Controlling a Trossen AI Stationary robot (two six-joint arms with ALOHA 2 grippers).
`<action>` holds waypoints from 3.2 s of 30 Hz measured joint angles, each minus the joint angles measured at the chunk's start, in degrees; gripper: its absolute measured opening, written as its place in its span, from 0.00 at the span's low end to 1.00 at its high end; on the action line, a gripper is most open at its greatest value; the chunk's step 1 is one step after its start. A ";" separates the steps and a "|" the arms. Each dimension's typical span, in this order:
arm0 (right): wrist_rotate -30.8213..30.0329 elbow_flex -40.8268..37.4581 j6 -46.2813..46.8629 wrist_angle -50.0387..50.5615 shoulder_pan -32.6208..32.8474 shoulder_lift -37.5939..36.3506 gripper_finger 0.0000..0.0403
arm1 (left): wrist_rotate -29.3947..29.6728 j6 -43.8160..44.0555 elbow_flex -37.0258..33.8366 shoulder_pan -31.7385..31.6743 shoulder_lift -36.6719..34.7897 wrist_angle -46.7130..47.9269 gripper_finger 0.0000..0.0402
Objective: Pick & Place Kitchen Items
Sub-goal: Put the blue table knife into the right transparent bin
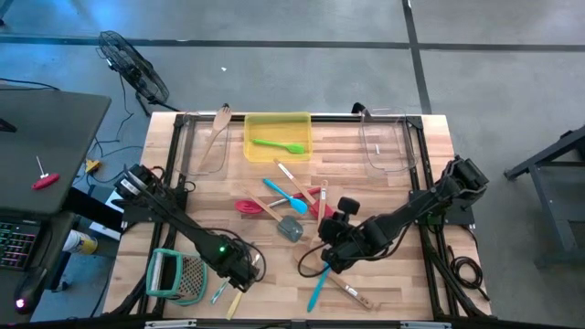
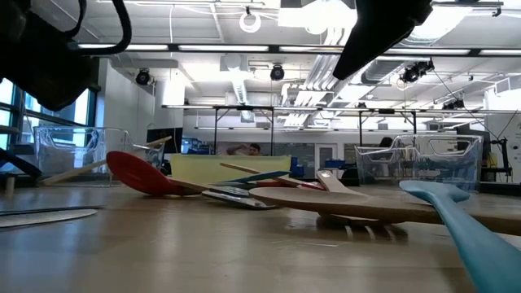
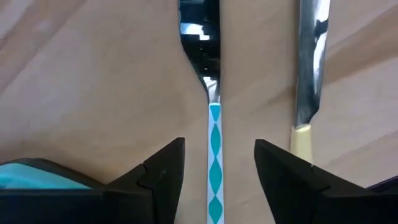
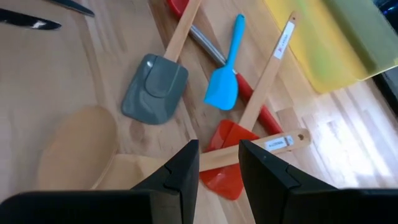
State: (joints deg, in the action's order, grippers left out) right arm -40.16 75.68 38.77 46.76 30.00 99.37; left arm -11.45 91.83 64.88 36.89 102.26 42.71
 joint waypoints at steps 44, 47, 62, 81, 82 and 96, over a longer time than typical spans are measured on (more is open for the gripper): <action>2.21 0.00 0.19 -0.76 0.76 -0.02 0.26 | -0.88 -3.21 0.22 0.67 8.96 1.95 0.04; 2.23 0.00 0.19 -0.76 0.76 -0.02 0.26 | 0.02 -3.32 0.25 0.72 8.96 2.48 0.03; 2.13 0.00 -0.33 -0.74 0.76 -0.02 0.26 | 3.60 -6.11 6.44 0.76 10.01 10.75 0.02; -0.65 0.00 -0.61 -0.72 4.95 -0.02 0.26 | 8.62 -6.05 17.05 0.56 10.07 24.23 0.02; -1.53 0.00 -0.29 -0.70 5.28 -0.02 0.26 | 9.28 -6.08 18.27 0.46 10.07 25.95 0.02; -18.12 0.00 2.85 -7.20 10.14 -0.04 0.26 | 38.95 -14.24 41.19 -1.28 9.54 47.27 0.02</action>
State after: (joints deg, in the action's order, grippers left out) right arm -58.28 75.68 41.62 39.56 40.14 99.33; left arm 27.50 77.59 106.07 35.60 111.80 89.98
